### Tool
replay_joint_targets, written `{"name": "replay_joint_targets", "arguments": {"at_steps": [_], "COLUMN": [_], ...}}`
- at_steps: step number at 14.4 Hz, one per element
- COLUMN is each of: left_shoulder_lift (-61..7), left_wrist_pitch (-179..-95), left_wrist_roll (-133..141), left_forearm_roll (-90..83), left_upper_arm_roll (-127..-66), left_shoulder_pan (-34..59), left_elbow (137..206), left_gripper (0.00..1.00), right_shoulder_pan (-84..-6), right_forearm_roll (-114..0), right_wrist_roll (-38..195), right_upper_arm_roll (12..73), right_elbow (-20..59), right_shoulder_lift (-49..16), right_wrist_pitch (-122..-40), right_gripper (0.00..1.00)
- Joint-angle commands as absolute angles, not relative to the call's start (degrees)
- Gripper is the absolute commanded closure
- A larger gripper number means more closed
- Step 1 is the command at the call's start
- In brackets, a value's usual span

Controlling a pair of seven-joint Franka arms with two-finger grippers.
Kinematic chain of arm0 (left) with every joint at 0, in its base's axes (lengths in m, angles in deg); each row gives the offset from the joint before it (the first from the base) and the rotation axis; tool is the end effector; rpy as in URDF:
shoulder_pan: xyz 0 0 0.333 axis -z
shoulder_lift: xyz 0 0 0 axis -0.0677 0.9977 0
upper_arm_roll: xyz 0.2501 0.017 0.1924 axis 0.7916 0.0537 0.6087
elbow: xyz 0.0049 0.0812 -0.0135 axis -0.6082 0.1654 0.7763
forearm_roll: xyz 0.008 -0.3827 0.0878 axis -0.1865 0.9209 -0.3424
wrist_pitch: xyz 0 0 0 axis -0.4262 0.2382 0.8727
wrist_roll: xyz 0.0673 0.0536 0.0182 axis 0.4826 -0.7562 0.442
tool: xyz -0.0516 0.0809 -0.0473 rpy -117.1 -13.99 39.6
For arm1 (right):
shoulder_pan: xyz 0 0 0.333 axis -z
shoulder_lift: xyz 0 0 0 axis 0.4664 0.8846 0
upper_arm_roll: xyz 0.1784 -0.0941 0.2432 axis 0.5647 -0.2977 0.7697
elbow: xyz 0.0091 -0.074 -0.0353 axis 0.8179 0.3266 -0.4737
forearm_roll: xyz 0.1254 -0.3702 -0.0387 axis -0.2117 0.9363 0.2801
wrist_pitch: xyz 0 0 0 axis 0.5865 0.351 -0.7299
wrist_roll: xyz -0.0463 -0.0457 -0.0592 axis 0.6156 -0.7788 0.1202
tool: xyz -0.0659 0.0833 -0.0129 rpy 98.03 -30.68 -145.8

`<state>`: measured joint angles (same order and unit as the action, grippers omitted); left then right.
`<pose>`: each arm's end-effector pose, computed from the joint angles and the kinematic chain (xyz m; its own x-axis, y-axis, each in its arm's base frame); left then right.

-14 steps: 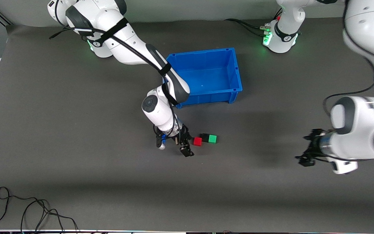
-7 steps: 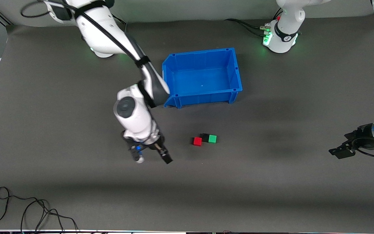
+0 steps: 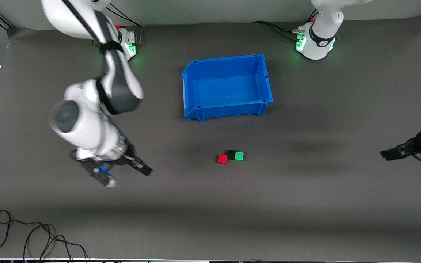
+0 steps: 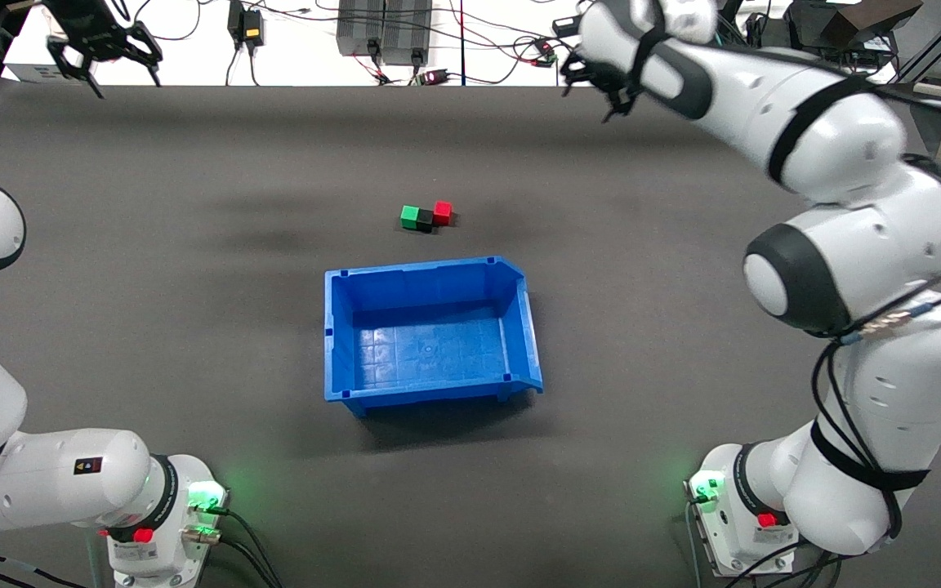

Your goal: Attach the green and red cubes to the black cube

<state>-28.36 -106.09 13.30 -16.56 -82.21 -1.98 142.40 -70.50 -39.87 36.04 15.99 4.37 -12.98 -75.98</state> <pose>0.6634 0.0379 0.5220 0.9433 0.3041 -0.1330 0.2957 -0.9520 -0.0792 0.6548 0.2134 0.4511 0.8674 -0.4976 -0.0053 -0.4949 -0.8614 -0.1141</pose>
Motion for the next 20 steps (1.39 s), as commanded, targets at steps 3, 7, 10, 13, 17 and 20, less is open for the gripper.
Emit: {"name": "replay_joint_targets", "arguments": {"at_steps": [3,7,10,13,17,20], "left_shoulder_lift": [-29.47,-37.54,-43.18,-47.31,-53.81,-53.65], "left_wrist_pitch": [-98.93,-101.01,-103.23,-104.96,-114.97,-113.53], "left_wrist_roll": [10.21,4.41,4.15,4.14,4.77,3.97], "left_forearm_roll": [-14.59,-12.81,-12.01,-12.20,-12.72,-12.72], "left_upper_arm_roll": [-83.36,-83.20,-82.93,-82.06,-81.17,-81.35], "left_shoulder_pan": [-1.12,-1.39,-1.83,-1.48,0.81,0.81], "left_elbow": [139.65,149.29,155.64,159.32,168.81,167.52], "left_gripper": [0.00,0.00,0.00,0.00,0.00,0.00], "right_shoulder_pan": [-71.04,-66.42,-52.55,-41.81,-27.75,-25.60], "right_forearm_roll": [-28.48,-21.26,-20.90,-19.85,-17.12,-17.73], "right_wrist_roll": [48.90,62.40,76.29,79.31,78.35,77.12], "right_upper_arm_roll": [13.01,14.49,24.31,32.23,46.72,49.22], "right_elbow": [6.22,9.90,12.37,13.25,16.32,15.80], "right_shoulder_lift": [-23.83,-32.18,-35.88,-37.64,-40.81,-40.38], "right_wrist_pitch": [-64.66,-63.59,-63.59,-63.24,-63.33,-62.01], "right_gripper": [0.00,0.00,0.00,0.00,0.00,0.00]}}
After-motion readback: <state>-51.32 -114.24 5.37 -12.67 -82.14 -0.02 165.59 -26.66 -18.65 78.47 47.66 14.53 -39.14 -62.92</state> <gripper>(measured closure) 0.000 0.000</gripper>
